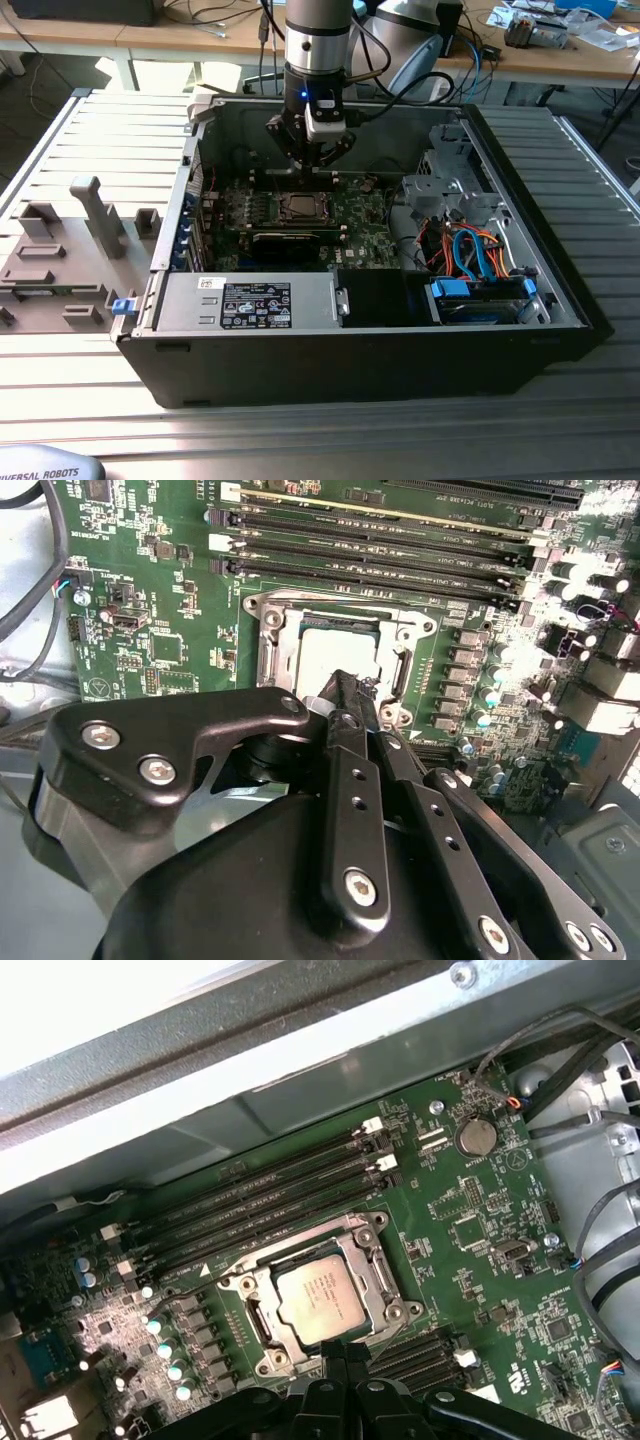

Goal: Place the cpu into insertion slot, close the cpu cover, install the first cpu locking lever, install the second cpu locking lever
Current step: 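Install the first cpu locking lever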

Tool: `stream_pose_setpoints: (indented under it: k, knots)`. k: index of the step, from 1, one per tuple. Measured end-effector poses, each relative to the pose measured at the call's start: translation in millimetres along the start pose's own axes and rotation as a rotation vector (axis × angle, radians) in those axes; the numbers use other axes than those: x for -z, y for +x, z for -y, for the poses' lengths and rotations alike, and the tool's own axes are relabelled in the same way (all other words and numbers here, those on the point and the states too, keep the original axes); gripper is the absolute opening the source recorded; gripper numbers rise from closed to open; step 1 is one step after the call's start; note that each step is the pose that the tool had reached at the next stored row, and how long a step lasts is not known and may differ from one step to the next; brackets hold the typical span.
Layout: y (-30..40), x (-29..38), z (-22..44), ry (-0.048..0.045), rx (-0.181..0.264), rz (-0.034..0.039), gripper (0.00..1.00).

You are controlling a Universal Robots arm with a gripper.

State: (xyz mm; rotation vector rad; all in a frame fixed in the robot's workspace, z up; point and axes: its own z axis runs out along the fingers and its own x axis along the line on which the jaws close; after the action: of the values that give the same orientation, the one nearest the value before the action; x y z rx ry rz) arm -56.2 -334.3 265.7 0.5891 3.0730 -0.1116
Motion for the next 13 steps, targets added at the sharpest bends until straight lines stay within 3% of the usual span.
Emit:
stream_pose_setpoints:
  k: [13]
  knots:
    - [0.0,0.0,0.0,0.0,0.017,0.0014,0.11]
